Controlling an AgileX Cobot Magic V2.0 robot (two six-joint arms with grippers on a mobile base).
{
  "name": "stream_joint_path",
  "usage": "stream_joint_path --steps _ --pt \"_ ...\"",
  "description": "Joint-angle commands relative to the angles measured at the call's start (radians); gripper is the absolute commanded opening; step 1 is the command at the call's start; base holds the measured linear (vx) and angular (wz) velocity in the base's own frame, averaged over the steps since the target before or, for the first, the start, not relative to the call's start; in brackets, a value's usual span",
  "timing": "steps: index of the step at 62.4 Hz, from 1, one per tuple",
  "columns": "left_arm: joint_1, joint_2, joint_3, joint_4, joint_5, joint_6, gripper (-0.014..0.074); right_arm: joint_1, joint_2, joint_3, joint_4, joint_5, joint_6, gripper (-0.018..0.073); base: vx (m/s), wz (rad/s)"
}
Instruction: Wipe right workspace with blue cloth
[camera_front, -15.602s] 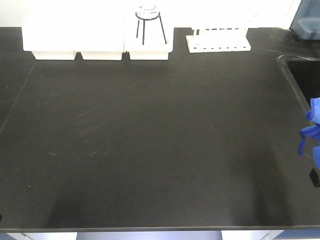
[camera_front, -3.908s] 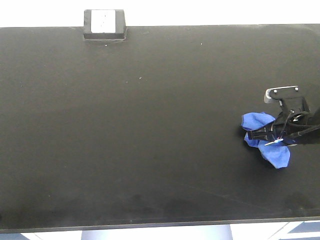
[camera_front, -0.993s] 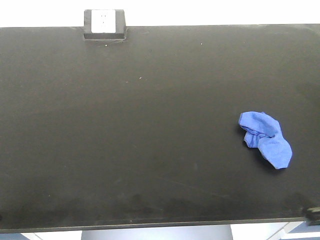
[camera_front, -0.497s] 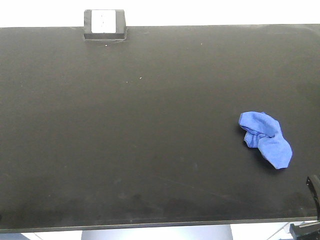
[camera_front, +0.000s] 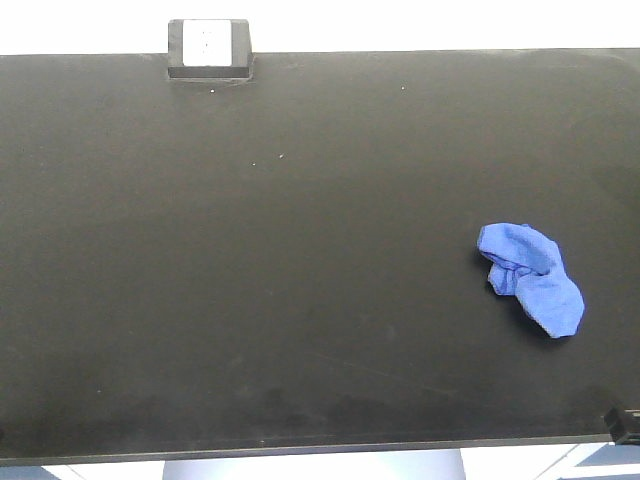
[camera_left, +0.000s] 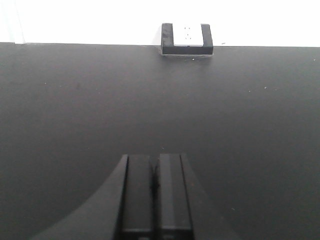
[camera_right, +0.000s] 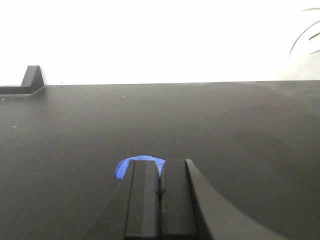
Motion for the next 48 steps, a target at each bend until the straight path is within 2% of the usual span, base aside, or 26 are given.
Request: stream_joint_path --steps 1,48 --pt "-0.007 -0.016 0.030 0.001 -0.079 -0.008 -0.0006 -0.001 -0.010 0.018 -0.011 -0.085 0.004 -0.0008 0.00 0.00" --pt "-0.007 -0.016 0.030 0.001 -0.079 -0.008 -0.0006 -0.001 -0.010 0.018 -0.014 -0.085 0.004 -0.0008 0.00 0.00"
